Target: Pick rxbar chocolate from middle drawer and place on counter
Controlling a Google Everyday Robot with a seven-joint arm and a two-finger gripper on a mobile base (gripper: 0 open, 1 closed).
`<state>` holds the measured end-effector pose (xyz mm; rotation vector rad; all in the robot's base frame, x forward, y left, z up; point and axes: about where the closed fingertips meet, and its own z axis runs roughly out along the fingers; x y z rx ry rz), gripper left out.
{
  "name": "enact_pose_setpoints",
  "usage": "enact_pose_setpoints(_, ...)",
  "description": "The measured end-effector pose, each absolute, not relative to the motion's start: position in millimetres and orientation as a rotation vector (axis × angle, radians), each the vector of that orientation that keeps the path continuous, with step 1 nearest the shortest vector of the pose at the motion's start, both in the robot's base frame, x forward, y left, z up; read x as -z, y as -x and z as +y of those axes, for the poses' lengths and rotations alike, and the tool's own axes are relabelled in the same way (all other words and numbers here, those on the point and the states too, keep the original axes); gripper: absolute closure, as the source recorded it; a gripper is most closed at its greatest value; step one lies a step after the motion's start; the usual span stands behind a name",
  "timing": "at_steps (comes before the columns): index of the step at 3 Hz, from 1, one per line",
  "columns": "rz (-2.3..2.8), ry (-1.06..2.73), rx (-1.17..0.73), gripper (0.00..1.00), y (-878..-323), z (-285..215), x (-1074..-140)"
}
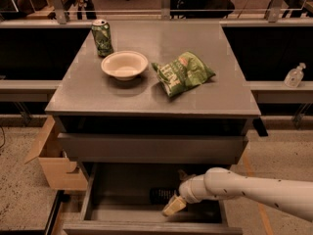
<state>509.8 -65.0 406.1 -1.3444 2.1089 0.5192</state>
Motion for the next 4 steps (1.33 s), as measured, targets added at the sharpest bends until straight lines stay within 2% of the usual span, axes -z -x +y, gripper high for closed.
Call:
enact_pose_setpoints(2,2.092,1.420,-0.470,0.00,-514,-44,-393)
enact_pose_setpoints(4,2.109,1.396,-0.467,0.00,-516,-44,-369)
